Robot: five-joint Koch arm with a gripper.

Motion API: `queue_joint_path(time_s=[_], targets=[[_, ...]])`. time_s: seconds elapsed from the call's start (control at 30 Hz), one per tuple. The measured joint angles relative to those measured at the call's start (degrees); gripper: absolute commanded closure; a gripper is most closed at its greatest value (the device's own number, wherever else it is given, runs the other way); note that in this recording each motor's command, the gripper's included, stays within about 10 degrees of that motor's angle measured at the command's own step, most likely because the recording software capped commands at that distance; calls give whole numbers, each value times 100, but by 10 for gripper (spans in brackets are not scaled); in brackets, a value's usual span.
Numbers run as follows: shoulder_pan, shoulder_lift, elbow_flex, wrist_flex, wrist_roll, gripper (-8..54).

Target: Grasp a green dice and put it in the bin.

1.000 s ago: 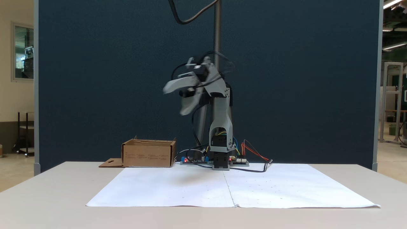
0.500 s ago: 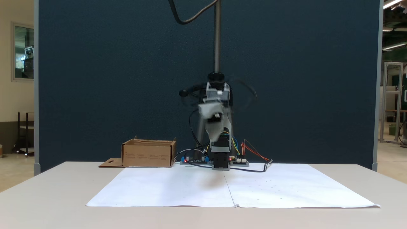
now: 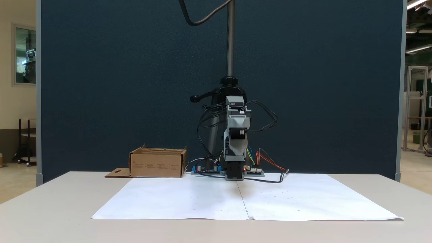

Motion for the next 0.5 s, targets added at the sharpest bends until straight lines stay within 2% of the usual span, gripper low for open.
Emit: queue_joint_path(time_s=[0.23, 0.5], targets=[[-9, 879, 1274, -1274, 0, 17], [0, 967, 2865, -2733, -9, 17]])
